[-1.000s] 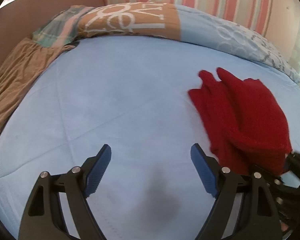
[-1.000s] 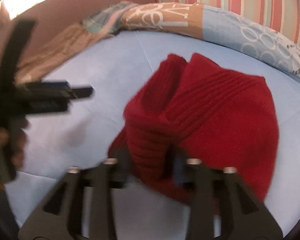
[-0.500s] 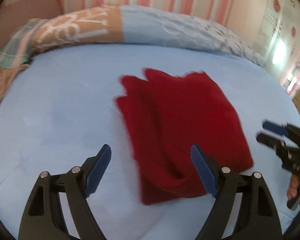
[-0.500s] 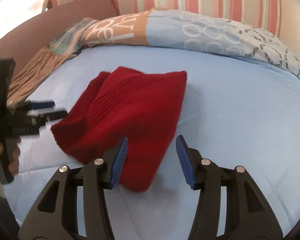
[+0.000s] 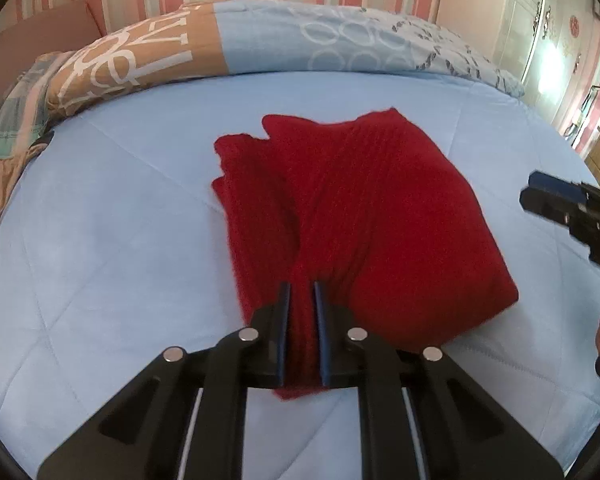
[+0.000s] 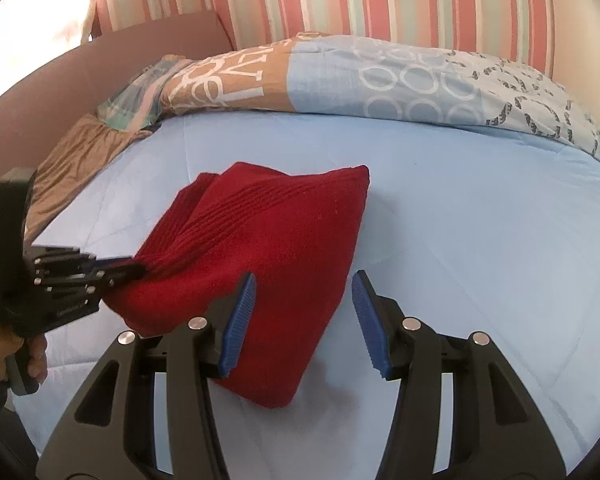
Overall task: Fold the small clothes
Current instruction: 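Pinch the folded bundle with the left tool while the right tool releases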
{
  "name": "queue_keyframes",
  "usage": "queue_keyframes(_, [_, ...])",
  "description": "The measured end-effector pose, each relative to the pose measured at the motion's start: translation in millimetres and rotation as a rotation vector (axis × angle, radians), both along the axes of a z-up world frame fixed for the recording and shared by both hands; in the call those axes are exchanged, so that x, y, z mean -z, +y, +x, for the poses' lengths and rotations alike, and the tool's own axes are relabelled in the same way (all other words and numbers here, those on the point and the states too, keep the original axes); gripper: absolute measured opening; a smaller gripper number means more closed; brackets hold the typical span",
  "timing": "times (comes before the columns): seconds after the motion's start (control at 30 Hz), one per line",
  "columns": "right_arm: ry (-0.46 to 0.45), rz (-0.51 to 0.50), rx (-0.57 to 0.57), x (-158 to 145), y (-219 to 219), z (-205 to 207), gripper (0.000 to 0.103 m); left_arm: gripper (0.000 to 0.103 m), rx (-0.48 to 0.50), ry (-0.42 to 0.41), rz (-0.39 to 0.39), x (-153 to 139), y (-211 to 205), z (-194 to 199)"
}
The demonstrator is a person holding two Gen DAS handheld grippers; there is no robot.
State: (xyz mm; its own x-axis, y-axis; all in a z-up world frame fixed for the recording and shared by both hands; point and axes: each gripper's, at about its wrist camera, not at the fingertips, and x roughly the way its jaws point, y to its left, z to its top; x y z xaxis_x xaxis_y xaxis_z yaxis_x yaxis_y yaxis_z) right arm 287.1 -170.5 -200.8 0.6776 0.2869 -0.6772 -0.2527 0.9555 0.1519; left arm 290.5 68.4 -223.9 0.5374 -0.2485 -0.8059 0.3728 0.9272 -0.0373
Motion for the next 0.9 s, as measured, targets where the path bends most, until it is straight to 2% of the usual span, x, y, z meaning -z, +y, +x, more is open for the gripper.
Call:
queue_keyframes(0.23, [0.092, 0.011, 0.020, 14, 5, 4, 0.052, 0.012, -0.092, 0.049, -0.043, 29, 25, -28])
queue_keyframes(0.3, [0.115, 0.000, 0.026, 20, 8, 6, 0.052, 0.012, -0.110, 0.037, -0.028, 31, 24, -33])
queue_keyframes(0.33, [0.124, -0.007, 0.029, 24, 9, 8, 0.052, 0.012, -0.109, 0.015, 0.007, 32, 18, -36])
queue_keyframes(0.43, [0.118, -0.004, 0.024, 26, 11, 11, 0.052, 0.012, -0.112, -0.026, 0.084, 31, 3, -42])
queue_keyframes(0.67, [0.090, 0.002, -0.012, 12, 11, 41, 0.052, 0.014, -0.163, 0.004, 0.055, 32, 3, -28])
queue_keyframes(0.73, [0.068, 0.016, -0.030, 3, 12, 49, 0.052, 0.025, -0.158, 0.008, 0.034, 25, 4, -29])
queue_keyframes(0.77, [0.058, 0.020, -0.036, -1, 12, 52, 0.052, 0.049, -0.159, 0.006, 0.008, 19, 7, -30])
queue_keyframes(0.8, [0.051, 0.020, -0.038, -4, 13, 54, 0.053, 0.079, -0.156, 0.003, -0.027, 13, 11, -29])
queue_keyframes(0.83, [0.041, 0.018, -0.044, -7, 12, 59, 0.053, 0.086, -0.141, -0.010, -0.086, 1, 15, -27])
queue_keyframes(0.9, [0.035, 0.018, -0.055, -10, 14, 66, 0.053, 0.087, -0.124, -0.016, -0.098, -11, 15, -15])
